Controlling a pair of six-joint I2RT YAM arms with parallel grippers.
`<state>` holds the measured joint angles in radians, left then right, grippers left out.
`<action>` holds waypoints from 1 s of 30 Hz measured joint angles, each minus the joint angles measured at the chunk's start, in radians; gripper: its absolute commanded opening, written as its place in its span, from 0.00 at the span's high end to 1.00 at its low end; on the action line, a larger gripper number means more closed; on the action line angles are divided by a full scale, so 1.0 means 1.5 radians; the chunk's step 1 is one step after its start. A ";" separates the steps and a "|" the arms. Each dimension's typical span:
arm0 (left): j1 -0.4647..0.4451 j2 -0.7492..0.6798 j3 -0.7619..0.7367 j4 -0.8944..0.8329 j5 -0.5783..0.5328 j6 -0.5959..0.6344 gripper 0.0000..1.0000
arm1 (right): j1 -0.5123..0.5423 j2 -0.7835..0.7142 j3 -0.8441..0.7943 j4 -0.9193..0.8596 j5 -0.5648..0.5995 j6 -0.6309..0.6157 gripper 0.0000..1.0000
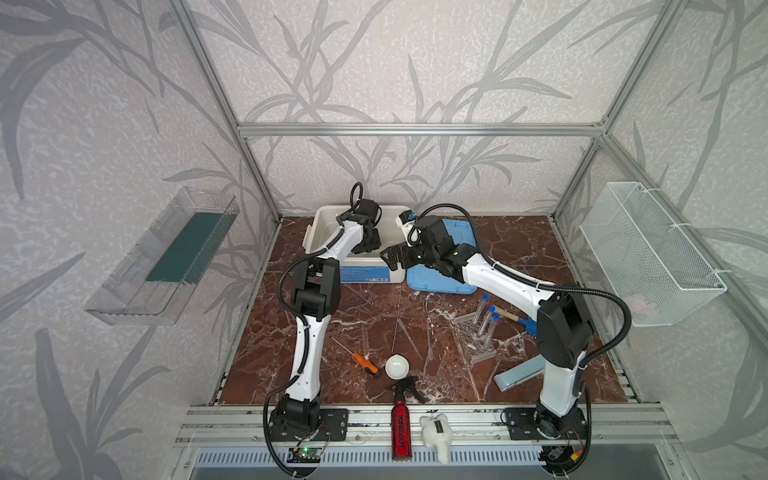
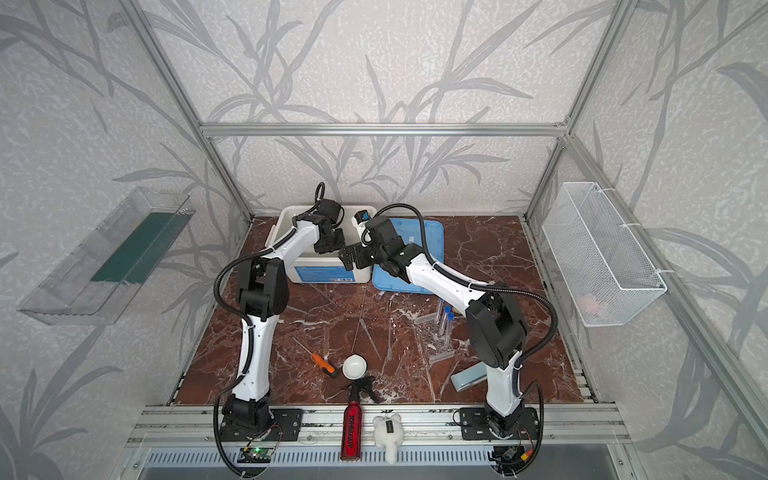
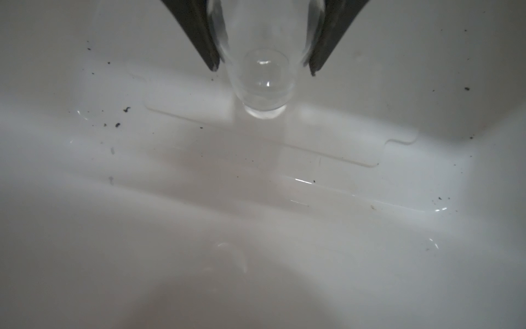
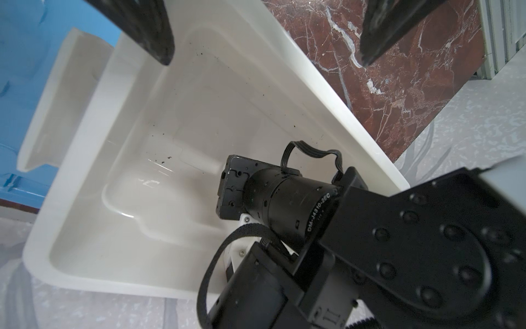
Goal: Organize the chemistry lab equipment
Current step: 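Lower the beaker into the white bin and open the left gripper, then move the left gripper to the white evaporating dish while the right gripper withdraws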
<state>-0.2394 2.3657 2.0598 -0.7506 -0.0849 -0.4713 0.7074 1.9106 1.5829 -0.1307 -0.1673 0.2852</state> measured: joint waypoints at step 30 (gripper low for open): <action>-0.008 -0.211 -0.048 0.017 -0.001 0.001 0.01 | -0.006 -0.121 -0.042 -0.005 -0.009 -0.026 0.01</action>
<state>-0.2516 2.0491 1.9884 -0.7250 -0.0856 -0.4694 0.6983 1.7287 1.5200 -0.1375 -0.1810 0.2466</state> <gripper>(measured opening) 0.990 0.992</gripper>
